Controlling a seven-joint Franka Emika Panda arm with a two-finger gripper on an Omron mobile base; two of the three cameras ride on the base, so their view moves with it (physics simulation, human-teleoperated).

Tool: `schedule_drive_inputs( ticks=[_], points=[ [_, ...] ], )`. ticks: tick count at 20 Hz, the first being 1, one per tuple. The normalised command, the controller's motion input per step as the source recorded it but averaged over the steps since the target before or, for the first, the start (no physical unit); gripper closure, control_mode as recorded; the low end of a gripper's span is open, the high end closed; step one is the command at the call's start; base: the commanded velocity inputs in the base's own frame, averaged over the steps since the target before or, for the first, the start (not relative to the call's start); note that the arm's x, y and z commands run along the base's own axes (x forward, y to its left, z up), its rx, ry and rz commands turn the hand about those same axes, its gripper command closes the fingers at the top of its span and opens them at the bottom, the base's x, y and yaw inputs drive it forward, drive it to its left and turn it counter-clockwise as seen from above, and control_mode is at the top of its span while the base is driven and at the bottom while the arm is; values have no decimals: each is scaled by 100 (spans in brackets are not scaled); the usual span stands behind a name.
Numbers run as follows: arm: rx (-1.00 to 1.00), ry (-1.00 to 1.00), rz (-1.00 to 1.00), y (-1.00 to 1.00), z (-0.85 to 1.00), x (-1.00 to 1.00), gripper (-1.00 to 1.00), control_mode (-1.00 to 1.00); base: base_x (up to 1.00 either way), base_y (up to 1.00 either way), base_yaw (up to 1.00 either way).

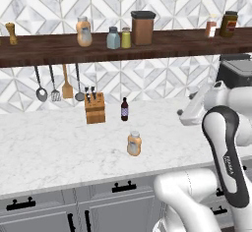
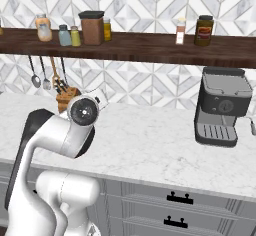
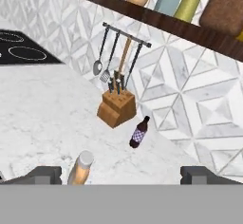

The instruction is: Put the shaker and condiment bottle from the counter next to their counterparts in the cabinet.

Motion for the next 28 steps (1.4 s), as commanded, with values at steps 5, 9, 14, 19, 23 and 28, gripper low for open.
schedule_drive_inputs(
  ticks=[5, 9, 14, 19, 23, 28],
  points=[
    [11, 24, 0, 0, -13, -39, -100, -100, 0, 0, 0],
    [14, 11, 0, 0, -35, -56, -100, -100, 0, 0, 0],
    [3, 4, -4, 19, -37, -31, -100, -100, 0, 0, 0],
    [0, 10, -12, 37, 3, 5, -100, -100, 0, 0, 0],
    [-1, 5, -14, 30, 9, 3, -100, -100, 0, 0, 0],
    [-10, 1, -11, 29, 0, 0, -100, -100, 0, 0, 0]
  ],
)
